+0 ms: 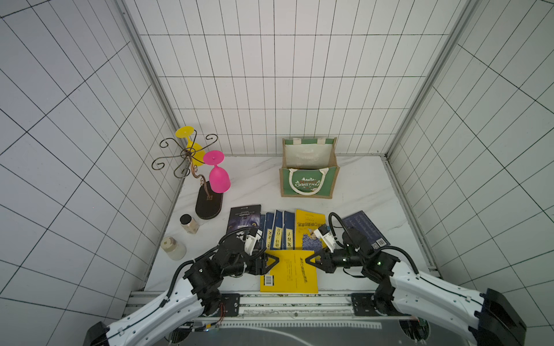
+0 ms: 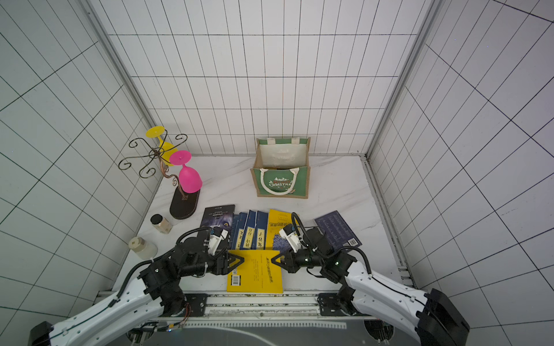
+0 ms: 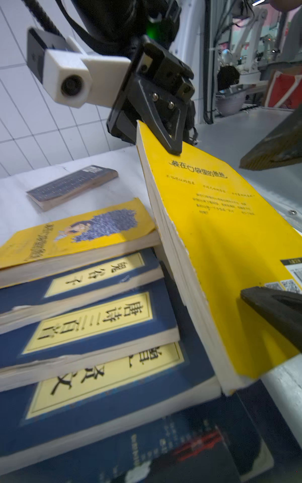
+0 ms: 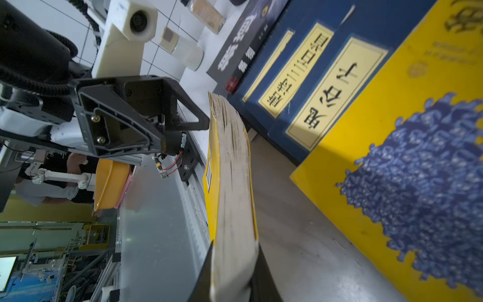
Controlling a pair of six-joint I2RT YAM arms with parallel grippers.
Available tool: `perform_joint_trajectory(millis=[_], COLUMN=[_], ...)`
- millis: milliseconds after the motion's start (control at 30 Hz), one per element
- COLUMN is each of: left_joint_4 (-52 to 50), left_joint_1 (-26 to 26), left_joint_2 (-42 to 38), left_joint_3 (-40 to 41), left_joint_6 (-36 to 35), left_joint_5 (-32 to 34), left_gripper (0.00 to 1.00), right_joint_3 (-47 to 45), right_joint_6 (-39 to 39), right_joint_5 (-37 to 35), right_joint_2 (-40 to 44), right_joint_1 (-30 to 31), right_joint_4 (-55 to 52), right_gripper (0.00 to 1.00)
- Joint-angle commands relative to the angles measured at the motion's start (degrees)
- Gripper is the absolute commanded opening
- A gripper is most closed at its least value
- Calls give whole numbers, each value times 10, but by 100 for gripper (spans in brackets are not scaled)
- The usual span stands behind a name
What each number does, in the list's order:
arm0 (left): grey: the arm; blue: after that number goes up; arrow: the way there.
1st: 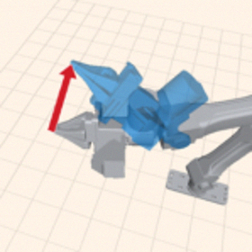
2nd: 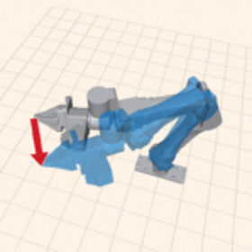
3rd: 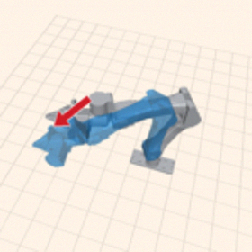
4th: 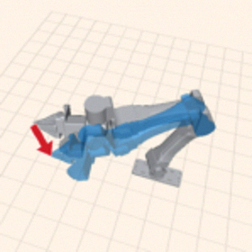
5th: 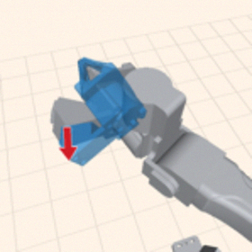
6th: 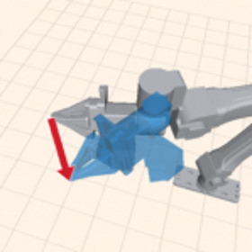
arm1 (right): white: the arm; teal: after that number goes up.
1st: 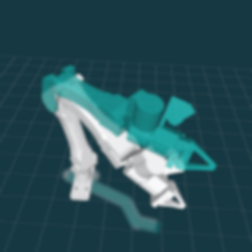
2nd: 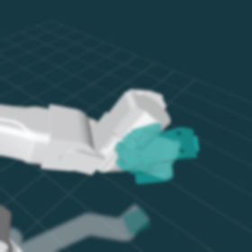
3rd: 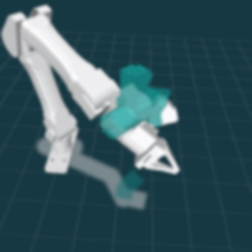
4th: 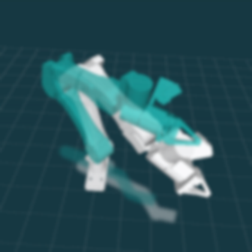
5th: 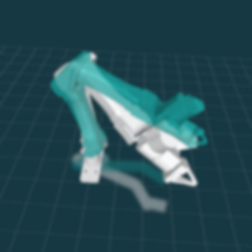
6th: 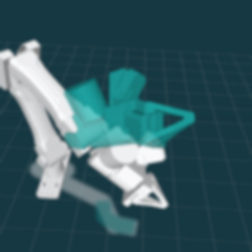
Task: Put the books into the canvas bag
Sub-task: Pick up the book from the center of the board, then place the book in the canvas bag.
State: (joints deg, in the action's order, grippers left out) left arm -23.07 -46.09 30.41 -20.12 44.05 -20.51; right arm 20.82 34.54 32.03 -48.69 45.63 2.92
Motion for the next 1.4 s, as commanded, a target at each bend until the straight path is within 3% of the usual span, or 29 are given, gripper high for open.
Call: perform_joint_trajectory(millis=[0, 200, 367, 567, 733, 800, 867, 1033, 1100, 1267, 1367], left_joint_4=[-20, -41, -69, -32, 65, 91, 106, 109, 111, 129, 175], left_joint_1=[-1, 23, 112, 268, 264, 258, 255, 256, 256, 257, 257], left_joint_2=[-8, 1, 42, 90, 126, 127, 124, 126, 129, 143, 156], left_joint_3=[-56, -121, -186, -211, -207, -200, -192, -185, -182, -191, -193], left_joint_6=[-53, -84, -133, -179, -189, -177, -165, -168, -170, -161, -135], left_joint_5=[38, 64, 49, -116, -327, -353, -357, -352, -346, -341, -349], left_gripper=[80, 95, 97, 97, 97, 96, 85, 18, 0, 0, 0], right_joint_3=[125, 226, 279, 317, 316, 312, 307, 297, 288, 251, 213], right_joint_6=[-37, -69, -70, -68, -63, -63, -59, -45, -23, 29, 64], right_joint_5=[53, 109, 162, 241, 286, 295, 303, 310, 319, 322, 318], right_joint_2=[-9, -50, -68, -73, -70, -72, -76, -88, -92, -93, -86], right_joint_1=[-58, -123, -168, -190, -197, -199, -201, -206, -207, -207, -206], right_joint_4=[0, -29, -31, -28, -8, 3, 15, 47, 82, 159, 224], right_gripper=[0, 0, 0, 0, 0, 0, 0, 0, 0, 1, 24])
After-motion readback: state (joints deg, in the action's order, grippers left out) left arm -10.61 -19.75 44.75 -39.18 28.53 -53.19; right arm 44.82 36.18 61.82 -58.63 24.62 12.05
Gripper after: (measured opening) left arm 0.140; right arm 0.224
